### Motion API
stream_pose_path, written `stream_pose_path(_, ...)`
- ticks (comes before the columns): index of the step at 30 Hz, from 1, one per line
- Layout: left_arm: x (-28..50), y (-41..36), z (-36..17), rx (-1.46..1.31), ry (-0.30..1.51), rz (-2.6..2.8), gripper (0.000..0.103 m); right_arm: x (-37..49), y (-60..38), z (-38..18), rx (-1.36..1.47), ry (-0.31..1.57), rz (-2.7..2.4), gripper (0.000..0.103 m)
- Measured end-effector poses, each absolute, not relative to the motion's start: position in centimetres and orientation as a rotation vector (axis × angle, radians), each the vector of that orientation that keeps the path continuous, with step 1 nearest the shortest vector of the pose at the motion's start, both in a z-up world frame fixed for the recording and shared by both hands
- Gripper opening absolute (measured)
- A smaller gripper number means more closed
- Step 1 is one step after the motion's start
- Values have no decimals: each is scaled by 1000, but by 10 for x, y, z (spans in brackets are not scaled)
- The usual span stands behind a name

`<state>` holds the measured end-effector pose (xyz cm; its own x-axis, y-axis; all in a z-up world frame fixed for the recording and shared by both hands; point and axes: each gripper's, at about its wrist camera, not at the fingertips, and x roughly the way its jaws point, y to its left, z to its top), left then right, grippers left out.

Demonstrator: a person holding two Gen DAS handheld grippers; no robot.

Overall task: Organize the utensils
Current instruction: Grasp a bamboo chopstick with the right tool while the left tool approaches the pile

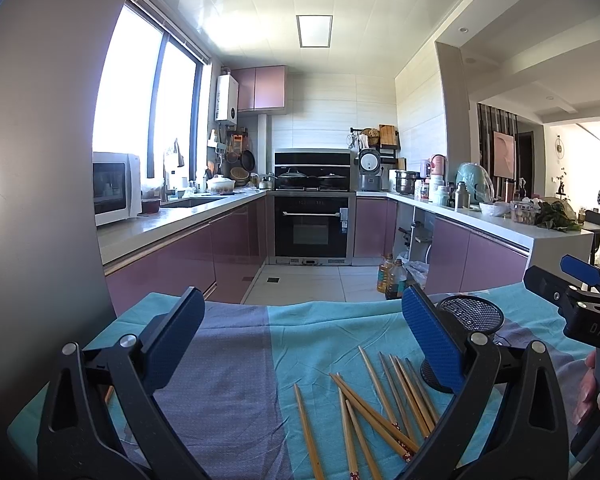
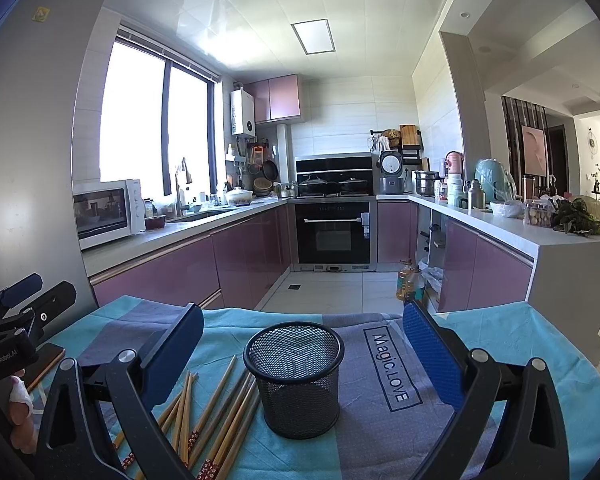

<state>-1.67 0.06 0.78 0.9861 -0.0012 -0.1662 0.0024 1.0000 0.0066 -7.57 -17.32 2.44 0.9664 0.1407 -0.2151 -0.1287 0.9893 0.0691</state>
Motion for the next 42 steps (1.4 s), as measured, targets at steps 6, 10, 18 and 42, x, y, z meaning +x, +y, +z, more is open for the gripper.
stream_pose_path(6, -17, 0, 8, 8, 167, -2, 97, -76, -174, 24, 57, 222, 140, 97)
stream_pose_path(10, -17, 1, 7, 7, 169, -3, 97, -77, -176, 24, 60, 224, 145, 97)
stream_pose_path(18, -16, 1, 4, 8, 177, -5, 97, -79, -172, 24, 53, 235, 185, 97)
stream_pose_path(42, 25, 8, -53, 147, 491, -104, 87, -37, -74, -44, -183, 731, 566, 31)
